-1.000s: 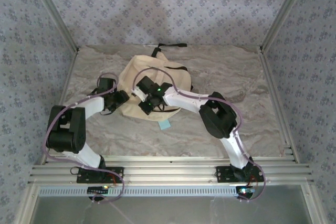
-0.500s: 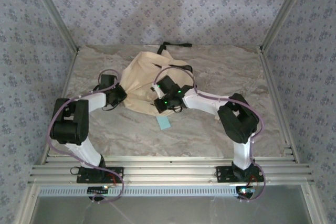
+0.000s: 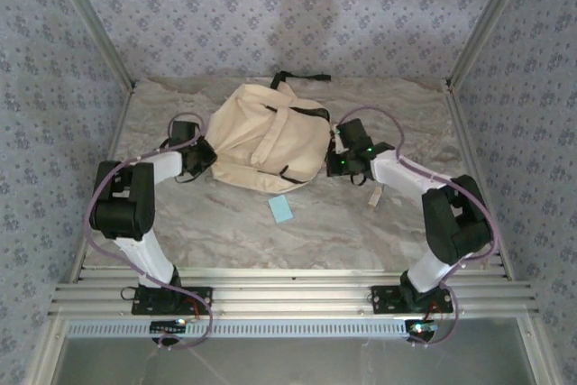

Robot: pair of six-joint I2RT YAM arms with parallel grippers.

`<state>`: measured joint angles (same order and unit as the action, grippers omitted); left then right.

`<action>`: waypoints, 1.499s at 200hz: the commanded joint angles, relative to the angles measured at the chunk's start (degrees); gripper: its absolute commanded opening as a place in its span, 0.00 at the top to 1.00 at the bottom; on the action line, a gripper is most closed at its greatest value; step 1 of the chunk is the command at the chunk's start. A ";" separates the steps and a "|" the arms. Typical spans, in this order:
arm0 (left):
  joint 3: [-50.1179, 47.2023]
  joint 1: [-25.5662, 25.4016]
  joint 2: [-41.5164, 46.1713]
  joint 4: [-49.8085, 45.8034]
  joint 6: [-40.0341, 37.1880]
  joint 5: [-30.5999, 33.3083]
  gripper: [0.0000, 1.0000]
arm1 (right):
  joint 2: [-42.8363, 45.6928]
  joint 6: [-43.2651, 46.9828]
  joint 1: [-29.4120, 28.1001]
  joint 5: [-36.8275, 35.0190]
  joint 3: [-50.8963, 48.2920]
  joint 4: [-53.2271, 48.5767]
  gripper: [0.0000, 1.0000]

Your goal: Pack the student bag

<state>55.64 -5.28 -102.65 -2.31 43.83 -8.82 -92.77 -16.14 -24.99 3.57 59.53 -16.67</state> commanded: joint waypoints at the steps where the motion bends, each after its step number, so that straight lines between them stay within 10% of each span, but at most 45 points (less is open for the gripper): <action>1: 2.73 0.33 -2.80 -1.93 1.05 2.12 0.97 | 1.89 -0.76 -2.17 0.41 2.84 -2.00 1.00; 21: 3.16 -0.71 -2.15 -1.48 1.52 2.27 0.91 | 1.20 -1.58 -4.16 1.19 4.09 -3.00 1.00; 37: 2.89 -1.34 -1.02 -2.21 1.32 1.88 0.54 | 0.56 -4.93 -5.33 2.81 4.47 -2.82 1.00; 61: 1.77 -2.33 2.93 -4.28 0.21 2.11 0.31 | -1.63 -12.72 -6.99 5.79 6.02 -1.77 0.60; 80: 0.19 -3.58 8.42 -6.21 -0.84 4.34 0.28 | -4.47 -18.14 -8.33 8.95 8.11 0.52 0.56; 169: -7.37 -13.41 19.68 2.57 8.61 7.11 0.25 | -15.38 -26.76 -10.18 8.37 14.29 4.66 0.56; 227: -7.58 -14.58 8.67 10.54 12.31 5.01 0.61 | -19.38 -29.14 -10.75 12.55 13.61 10.43 0.60; 300: -10.36 -14.96 3.32 13.34 14.64 3.17 0.66 | -18.06 -26.10 -10.95 4.17 13.76 3.32 0.52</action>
<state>46.35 -19.62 -98.50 10.44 57.74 -4.25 -112.05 -43.86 -35.79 13.19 72.79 -8.58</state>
